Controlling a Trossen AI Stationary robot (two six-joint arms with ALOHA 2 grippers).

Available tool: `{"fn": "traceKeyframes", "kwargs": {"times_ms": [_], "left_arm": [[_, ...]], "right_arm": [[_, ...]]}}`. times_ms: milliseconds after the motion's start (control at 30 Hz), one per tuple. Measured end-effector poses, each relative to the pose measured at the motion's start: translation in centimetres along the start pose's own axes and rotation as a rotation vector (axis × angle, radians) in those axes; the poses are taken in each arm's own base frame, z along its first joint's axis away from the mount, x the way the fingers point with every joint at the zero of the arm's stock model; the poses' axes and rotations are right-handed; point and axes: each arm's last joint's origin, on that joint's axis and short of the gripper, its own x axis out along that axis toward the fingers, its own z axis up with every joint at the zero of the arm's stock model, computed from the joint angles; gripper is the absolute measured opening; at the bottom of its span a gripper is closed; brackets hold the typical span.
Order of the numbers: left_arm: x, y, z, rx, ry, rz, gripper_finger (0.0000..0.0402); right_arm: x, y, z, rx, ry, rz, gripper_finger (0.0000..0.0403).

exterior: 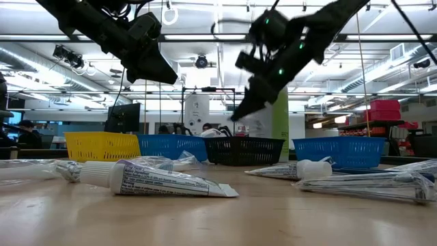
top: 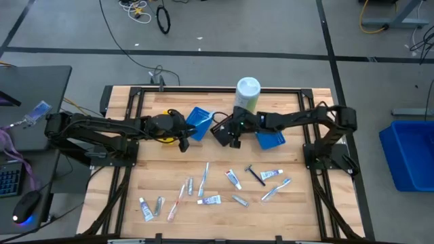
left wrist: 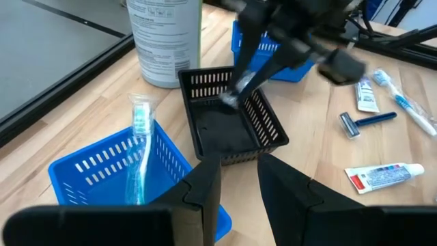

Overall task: Pick & Place Travel size toiletries
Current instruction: Put the silver nail cutter into the black basket, then put the white toothpaste into the right blue basket

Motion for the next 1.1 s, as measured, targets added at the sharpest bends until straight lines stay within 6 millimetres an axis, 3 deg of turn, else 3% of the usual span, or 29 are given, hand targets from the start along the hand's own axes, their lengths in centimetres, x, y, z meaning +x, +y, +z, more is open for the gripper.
{"fn": "traceKeyframes", "kwargs": {"times_ms": [200, 533, 700, 833, 967, 1100], "left_arm": [[0.0, 0.0, 0.0, -0.006, 0.000, 0.003, 0.0104], [0.0, 0.0, 0.0, -0.007, 0.000, 0.003, 0.0104], [0.0, 0.0, 0.0, -0.007, 0.000, 0.002, 0.0104], [0.0, 0.0, 0.0, -0.009, 0.000, 0.003, 0.0104], [0.0, 0.0, 0.0, -0.030, -0.002, 0.002, 0.0104], [0.0, 0.0, 0.0, -0.059, -0.001, 0.002, 0.0104]], "right_arm": [[2.4, -0.5, -2.0, 0.012, 0.091, 0.016, 0.0059], [2.3, -0.3, -1.5, 0.028, 0.053, 0.010, 0.0145], [0.0, 1.0, -0.2, 0.028, 0.027, 0.041, 0.0190], [-3.1, 2.8, 1.8, 0.155, -0.063, 0.134, 0.0213], [-5.3, 5.7, 3.0, 0.272, -0.100, 0.287, 0.0225], [-6.4, 9.6, 3.2, 0.258, -0.088, 0.376, 0.0229]]}}
